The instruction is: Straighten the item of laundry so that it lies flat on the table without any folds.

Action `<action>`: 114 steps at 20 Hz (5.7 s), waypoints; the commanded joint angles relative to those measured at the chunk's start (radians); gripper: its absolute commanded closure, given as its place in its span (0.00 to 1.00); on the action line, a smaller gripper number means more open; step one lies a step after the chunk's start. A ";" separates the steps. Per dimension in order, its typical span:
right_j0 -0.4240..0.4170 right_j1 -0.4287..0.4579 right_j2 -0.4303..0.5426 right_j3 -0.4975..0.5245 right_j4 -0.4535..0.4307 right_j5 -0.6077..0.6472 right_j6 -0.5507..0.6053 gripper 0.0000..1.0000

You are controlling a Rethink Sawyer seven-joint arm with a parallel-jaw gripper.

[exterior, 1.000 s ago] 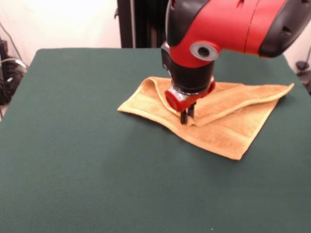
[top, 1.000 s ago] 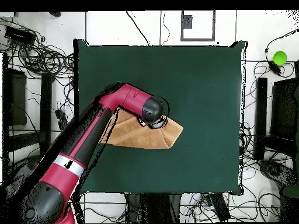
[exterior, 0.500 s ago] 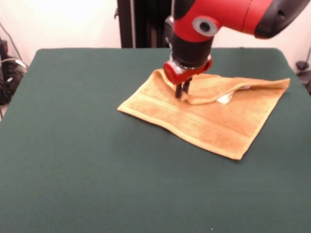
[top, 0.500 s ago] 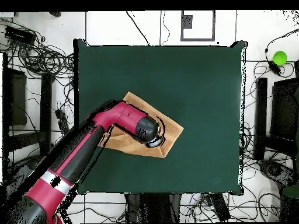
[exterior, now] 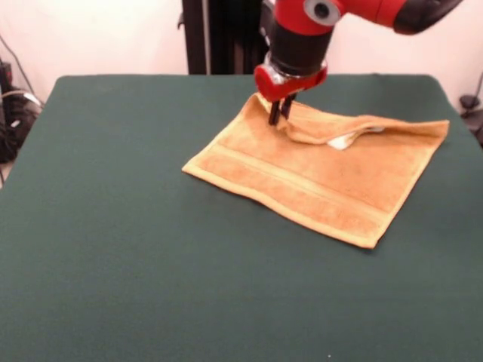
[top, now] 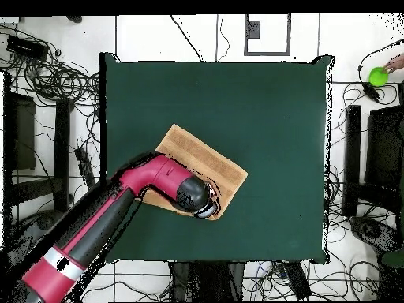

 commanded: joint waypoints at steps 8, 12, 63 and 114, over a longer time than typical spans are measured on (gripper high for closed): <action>0.063 0.031 0.295 0.148 0.128 0.208 -0.023 1.00; 0.076 0.004 0.333 0.198 0.142 0.223 -0.065 1.00; 0.388 -0.157 0.496 0.455 -0.036 0.301 0.240 1.00; 0.041 -0.592 0.357 0.388 -0.090 0.342 -0.034 0.00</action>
